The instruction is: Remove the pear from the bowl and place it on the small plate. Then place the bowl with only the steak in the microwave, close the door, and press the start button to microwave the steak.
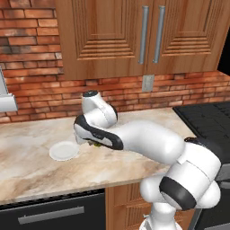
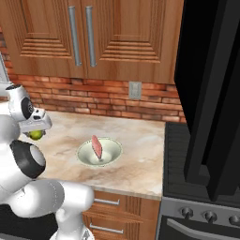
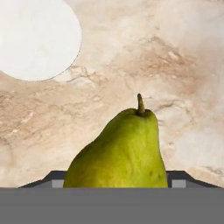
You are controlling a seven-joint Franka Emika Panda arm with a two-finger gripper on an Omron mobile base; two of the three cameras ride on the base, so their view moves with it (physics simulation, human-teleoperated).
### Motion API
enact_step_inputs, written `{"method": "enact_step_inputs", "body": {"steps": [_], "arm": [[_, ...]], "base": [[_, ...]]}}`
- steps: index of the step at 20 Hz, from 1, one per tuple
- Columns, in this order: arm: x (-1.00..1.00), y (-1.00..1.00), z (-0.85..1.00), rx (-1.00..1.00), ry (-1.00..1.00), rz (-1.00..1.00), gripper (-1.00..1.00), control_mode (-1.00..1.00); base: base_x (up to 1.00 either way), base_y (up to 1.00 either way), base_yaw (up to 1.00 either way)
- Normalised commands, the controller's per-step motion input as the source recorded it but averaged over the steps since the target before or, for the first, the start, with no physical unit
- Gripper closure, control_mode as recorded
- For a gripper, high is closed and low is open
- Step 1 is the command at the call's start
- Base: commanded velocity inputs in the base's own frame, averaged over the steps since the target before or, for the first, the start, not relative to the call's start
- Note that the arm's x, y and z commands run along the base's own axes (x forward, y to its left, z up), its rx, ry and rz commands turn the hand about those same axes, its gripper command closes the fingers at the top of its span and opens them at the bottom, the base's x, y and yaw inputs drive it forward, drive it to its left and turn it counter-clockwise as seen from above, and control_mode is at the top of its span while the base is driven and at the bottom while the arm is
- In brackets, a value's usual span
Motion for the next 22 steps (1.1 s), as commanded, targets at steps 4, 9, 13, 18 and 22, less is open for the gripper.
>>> {"method": "enact_step_inputs", "body": {"steps": [4, 9, 13, 18, 22], "arm": [[0.10, 0.92, -0.17, 0.00, 0.16, 0.05, 1.00, -1.00], [0.10, 0.80, -0.27, 0.00, 0.16, 0.01, 1.00, -1.00], [0.16, 0.52, -0.43, 0.00, 0.12, 0.00, 1.00, -1.00], [0.25, 0.20, -0.38, 0.00, 0.03, 0.00, 1.00, -1.00], [0.29, 0.01, -0.25, 0.00, 0.00, -0.03, 1.00, -1.00]], "base": [[0.00, 0.00, 0.00], [0.00, 0.00, 0.00], [0.00, 0.00, 0.00], [0.00, 0.00, 0.00], [0.00, 0.00, 0.00]]}}
